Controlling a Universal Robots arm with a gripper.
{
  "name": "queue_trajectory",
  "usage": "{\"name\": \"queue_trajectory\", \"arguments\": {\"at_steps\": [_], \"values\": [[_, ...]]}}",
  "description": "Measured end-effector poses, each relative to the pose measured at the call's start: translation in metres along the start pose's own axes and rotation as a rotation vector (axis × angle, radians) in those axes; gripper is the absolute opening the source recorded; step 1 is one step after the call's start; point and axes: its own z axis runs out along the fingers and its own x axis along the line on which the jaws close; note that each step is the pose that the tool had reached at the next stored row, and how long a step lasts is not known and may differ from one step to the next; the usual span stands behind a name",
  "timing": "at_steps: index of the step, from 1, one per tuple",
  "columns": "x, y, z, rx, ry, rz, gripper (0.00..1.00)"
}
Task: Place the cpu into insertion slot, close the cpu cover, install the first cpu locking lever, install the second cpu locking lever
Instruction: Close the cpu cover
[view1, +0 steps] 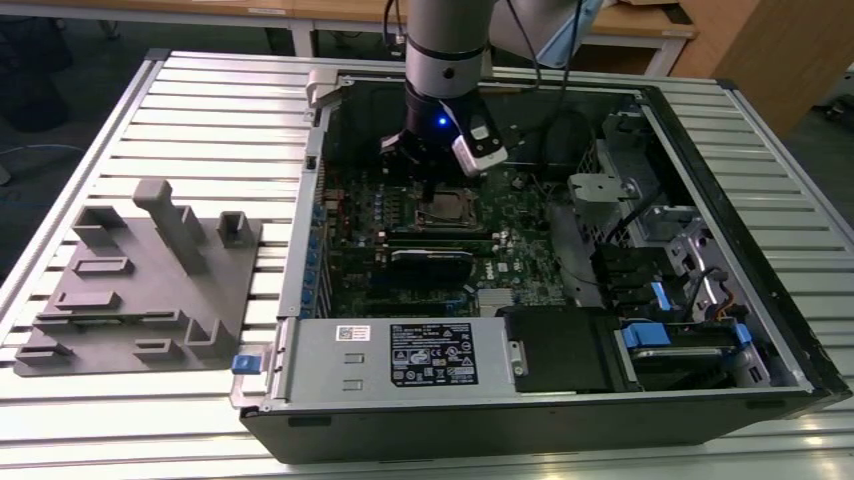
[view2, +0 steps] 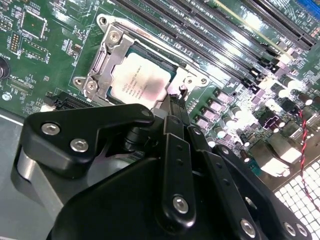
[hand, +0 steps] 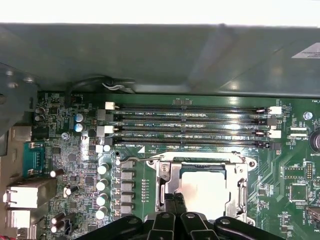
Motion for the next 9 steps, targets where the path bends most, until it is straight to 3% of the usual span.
{"name": "queue_trajectory", "arguments": {"at_steps": [3,9], "values": [[0.0,-0.0001,0.0002,-0.0002,-0.0016,0.0,0.11],[0.0,-0.0001,0.0024,-0.0008,-0.0249,-0.001,0.11]]}}
